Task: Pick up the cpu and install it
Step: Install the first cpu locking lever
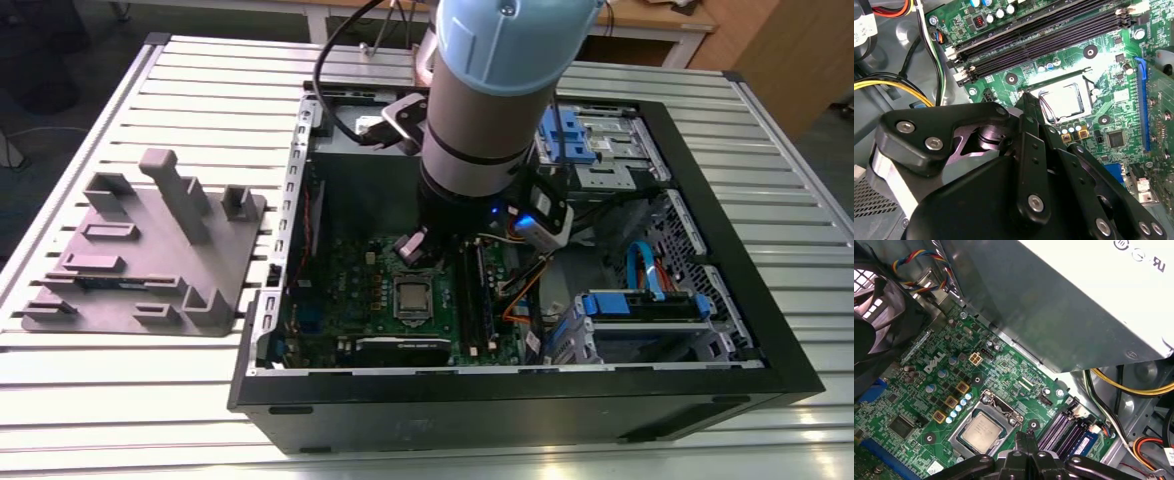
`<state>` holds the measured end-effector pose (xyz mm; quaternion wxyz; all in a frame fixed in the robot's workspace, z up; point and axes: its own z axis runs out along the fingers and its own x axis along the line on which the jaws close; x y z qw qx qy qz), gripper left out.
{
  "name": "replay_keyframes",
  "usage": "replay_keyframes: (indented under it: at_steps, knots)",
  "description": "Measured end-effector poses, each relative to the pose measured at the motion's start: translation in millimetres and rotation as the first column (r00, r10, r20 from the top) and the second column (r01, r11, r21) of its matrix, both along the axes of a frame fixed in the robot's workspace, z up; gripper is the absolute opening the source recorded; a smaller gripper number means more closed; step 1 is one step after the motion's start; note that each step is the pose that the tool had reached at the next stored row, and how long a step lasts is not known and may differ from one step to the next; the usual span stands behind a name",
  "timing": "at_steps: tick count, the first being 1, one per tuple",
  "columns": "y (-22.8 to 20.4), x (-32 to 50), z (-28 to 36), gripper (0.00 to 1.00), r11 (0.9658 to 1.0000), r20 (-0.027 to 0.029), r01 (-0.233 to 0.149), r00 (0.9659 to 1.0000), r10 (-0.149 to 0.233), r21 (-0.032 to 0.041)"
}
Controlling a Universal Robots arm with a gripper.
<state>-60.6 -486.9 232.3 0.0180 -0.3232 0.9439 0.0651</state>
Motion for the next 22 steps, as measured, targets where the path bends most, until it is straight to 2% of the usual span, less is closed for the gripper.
replay_keyframes:
  at_steps: [6, 10, 12, 16, 22]
  knots:
    - [-0.1, -2.4, -1.2, 0.1, 0.9999, 0.0, 0.015, 0.9999, -0.015, -0.0003]
    - [-0.1, -2.6, -2.4, 0.1, 0.9986, 0.0, 0.052, 0.9986, -0.052, -0.0002]
    - [-0.1, -2.6, -3.4, 0.1, 0.9967, 0.0001, 0.081, 0.9967, -0.081, -0.0003]
    - [-0.1, -2.6, -5.0, 0.1, 0.9907, 0.0001, 0.136, 0.9907, -0.136, -0.0006]
    - [-0.1, -4.9, -7.0, 0.1, 0.9826, 0.0001, 0.186, 0.9826, -0.186, -0.0006]
